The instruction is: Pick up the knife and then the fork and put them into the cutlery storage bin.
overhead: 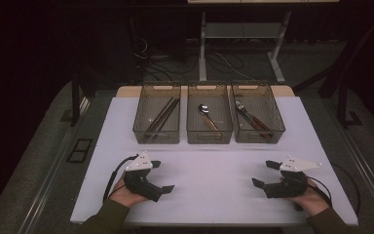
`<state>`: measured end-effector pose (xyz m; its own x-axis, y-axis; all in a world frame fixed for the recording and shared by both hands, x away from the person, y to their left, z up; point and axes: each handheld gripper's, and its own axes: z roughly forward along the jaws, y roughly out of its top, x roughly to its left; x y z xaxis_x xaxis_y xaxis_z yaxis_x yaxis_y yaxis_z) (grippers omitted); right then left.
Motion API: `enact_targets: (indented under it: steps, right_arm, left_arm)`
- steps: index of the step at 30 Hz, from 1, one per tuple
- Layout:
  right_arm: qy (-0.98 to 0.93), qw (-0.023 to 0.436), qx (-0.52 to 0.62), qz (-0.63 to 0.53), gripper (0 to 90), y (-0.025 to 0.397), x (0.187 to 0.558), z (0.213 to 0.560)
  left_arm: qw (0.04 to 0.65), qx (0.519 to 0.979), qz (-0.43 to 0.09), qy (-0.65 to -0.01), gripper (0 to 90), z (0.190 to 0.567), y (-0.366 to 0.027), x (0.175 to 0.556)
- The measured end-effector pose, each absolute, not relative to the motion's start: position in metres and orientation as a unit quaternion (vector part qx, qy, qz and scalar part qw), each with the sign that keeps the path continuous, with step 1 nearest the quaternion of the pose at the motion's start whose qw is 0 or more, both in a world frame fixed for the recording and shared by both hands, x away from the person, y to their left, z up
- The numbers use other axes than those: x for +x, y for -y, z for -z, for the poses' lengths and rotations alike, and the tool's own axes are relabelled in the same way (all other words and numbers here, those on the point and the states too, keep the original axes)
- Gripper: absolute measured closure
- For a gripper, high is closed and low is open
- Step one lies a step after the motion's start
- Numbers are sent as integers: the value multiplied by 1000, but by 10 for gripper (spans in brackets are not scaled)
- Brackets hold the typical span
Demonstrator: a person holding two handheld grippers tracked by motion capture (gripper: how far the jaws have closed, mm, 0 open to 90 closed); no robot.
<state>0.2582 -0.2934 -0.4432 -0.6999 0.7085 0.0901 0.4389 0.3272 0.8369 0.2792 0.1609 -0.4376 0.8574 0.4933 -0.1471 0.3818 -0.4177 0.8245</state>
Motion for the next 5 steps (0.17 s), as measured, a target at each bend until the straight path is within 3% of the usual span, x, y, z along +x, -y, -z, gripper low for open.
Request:
enact_targets:
  steps: [5]
  right_arm:
    - [-804,147,357,-452,141,293,258,444]
  left_arm:
    - [473,840,-58,-261,0,438,-161,280]
